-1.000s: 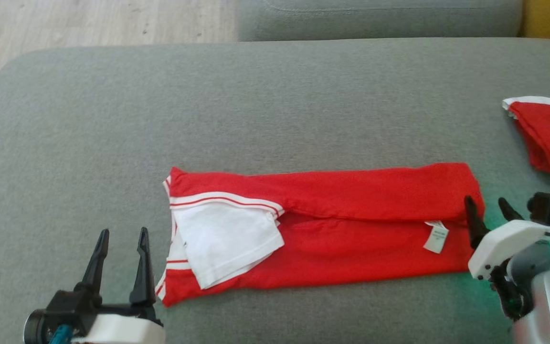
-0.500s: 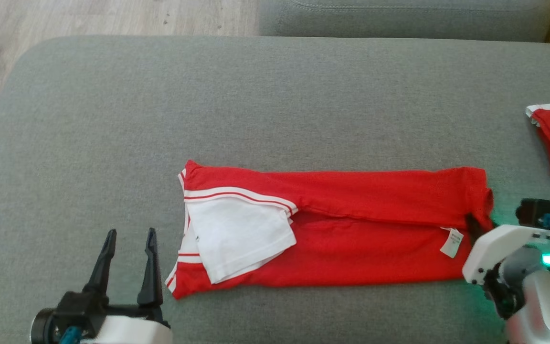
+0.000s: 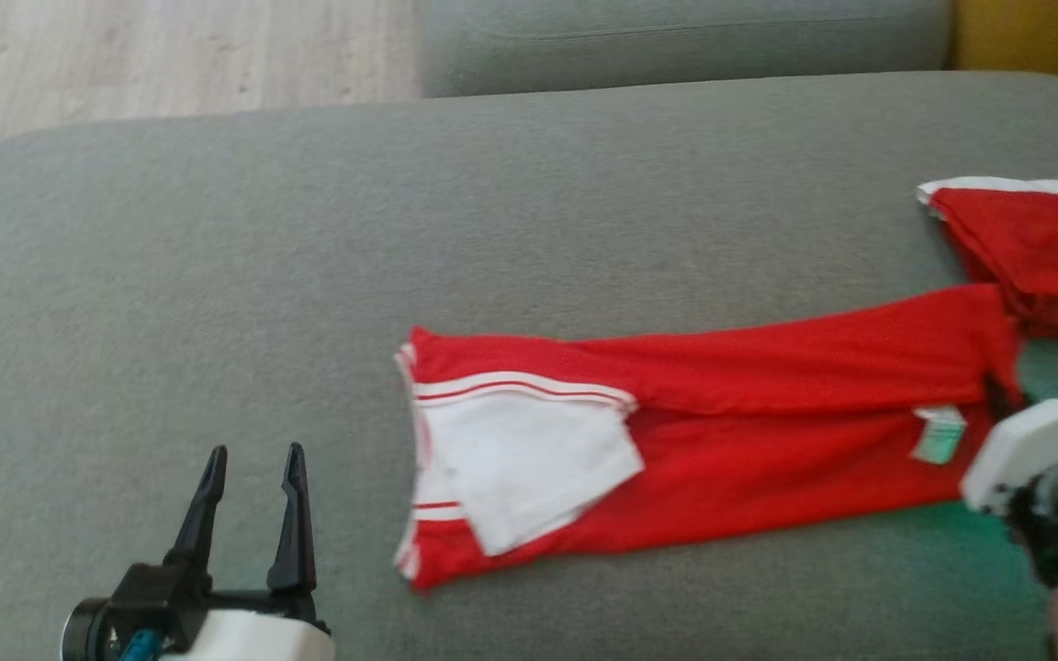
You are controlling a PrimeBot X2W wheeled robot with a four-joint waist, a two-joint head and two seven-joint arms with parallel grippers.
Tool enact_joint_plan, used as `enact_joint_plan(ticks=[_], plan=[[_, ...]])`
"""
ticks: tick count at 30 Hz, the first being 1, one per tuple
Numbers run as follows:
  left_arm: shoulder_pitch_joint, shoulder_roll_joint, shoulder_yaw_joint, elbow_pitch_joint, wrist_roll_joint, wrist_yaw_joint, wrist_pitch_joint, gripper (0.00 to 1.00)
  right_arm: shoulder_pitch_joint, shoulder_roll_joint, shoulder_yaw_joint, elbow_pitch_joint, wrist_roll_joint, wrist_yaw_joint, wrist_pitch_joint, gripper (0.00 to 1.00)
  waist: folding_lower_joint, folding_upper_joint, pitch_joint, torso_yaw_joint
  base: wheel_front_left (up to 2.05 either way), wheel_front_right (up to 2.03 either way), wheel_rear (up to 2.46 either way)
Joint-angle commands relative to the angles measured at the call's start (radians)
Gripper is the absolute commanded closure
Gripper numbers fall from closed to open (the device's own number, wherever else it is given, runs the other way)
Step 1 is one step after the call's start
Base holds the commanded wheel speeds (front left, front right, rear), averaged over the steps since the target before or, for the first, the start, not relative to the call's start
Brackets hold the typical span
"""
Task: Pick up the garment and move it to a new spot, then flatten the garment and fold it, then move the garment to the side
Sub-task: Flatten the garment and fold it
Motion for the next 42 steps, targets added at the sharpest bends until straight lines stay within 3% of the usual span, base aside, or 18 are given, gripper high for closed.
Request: enact_joint_plan(ticks=[1, 6, 11, 15, 21, 31, 42], plan=[[-0.012, 0.01, 0.04, -0.031, 0.0, 0.002, -0.005, 0.0, 0.008, -0.034, 0.004, -0.053, 0.01, 0.003, 0.006, 1.0, -0.0001, 0.0, -0.009, -0.02, 0.0, 0.0, 0.0], [-0.011, 0.005, 0.033, -0.025, -0.001, -0.002, -0.007, 0.0, 0.061, -0.031, -0.026, -0.181, 0.034, 0.003, 0.056, 1.0, -0.0001, 0.0, -0.015, -0.05, 0.0, 0.0, 0.0], [-0.021, -0.005, 0.016, -0.012, 0.001, -0.012, -0.008, 0.0, 0.096, 0.042, 0.011, -0.293, 0.058, 0.003, 0.085, 1.0, -0.0001, 0.0, -0.022, -0.053, 0.0, 0.0, 0.0], [-0.031, -0.014, 0.002, -0.001, 0.002, -0.02, -0.007, 0.0, 0.112, 0.098, 0.108, -0.347, 0.088, 0.003, 0.094, 1.0, -0.0001, 0.0, -0.031, -0.031, 0.0, 0.0, 0.0], [-0.027, -0.008, 0.002, 0.005, 0.0, -0.019, -0.006, 0.0, 0.105, 0.133, 0.272, -0.402, 0.135, 0.003, 0.095, 1.0, -0.0001, 0.0, -0.045, 0.02, 0.0, 0.0, 0.0], [-0.024, -0.001, 0.007, -0.006, -0.004, -0.015, -0.005, 0.0, 0.037, 0.137, 0.516, -0.358, 0.3, 0.003, 0.046, 1.0, -0.0001, 0.0, -0.036, 0.103, 0.0, 0.0, 0.0], [-0.037, -0.021, 0.001, 0.007, -0.004, -0.024, -0.012, 0.0, -0.081, 0.137, 0.69, -0.156, 0.387, 0.003, -0.019, 1.0, -0.0001, 0.0, -0.013, 0.184, 0.0, 0.0, 0.0]])
